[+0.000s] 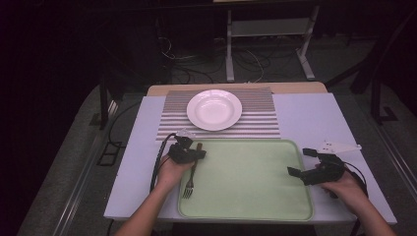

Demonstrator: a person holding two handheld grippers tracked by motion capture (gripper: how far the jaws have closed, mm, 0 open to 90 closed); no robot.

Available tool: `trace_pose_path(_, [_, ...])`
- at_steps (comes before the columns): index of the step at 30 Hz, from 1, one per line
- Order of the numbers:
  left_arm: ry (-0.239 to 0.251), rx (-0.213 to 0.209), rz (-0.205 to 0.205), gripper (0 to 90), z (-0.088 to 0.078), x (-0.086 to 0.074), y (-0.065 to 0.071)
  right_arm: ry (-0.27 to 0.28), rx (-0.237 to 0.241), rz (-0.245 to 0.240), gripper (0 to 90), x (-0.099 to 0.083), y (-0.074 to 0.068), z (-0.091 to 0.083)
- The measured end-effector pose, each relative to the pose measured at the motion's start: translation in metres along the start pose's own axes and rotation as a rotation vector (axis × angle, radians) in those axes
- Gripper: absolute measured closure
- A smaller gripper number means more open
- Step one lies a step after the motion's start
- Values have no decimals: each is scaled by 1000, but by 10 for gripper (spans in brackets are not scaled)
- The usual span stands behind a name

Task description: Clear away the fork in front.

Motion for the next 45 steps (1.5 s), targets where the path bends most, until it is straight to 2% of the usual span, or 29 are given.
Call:
trace_pose_path(8, [2,21,-23,894,-6,-4,-11,-4,0,-5,8,0,0,0])
trace_pose_path(11, [5,21,-12,886,-7,-4,-11,-7,0,-7,8,-1,0,0])
trace_pose_path(14, [24,9,5,838,-10,-1,-8,-9,1,-8,8,-1,-1,0])
trace_pose_path(17, [57,-3,21,773,-16,2,-4,-12,1,-8,8,-1,0,0])
trace_pose_path(21, [79,-16,56,634,-25,4,2,-14,1,-8,8,-1,0,0])
trace_pose_path(25, [119,-19,68,505,-37,6,6,-12,0,-8,8,-1,0,-1])
trace_pose_path(31, [167,-42,90,381,-53,8,9,-9,-1,-6,8,-1,0,-2])
trace_pose_path(37, [194,-67,115,230,-68,3,12,-7,-3,-8,8,0,0,-2])
trace_pose_path(42, [219,-72,103,147,-76,-4,14,-8,-3,-10,8,0,0,-1])
trace_pose_path(45, [226,-70,98,129,-79,-9,14,-9,-3,-12,8,0,-1,-1])
Point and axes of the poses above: each handheld gripper's, and its own axes: z roughly forward along the jaws, x roughly out of its top, y roughly to its right, the point moved 7 cm from there along z, roughly forward along the jaws, and after that the axes turned 10 degrees about x, right-handed, at the moved point
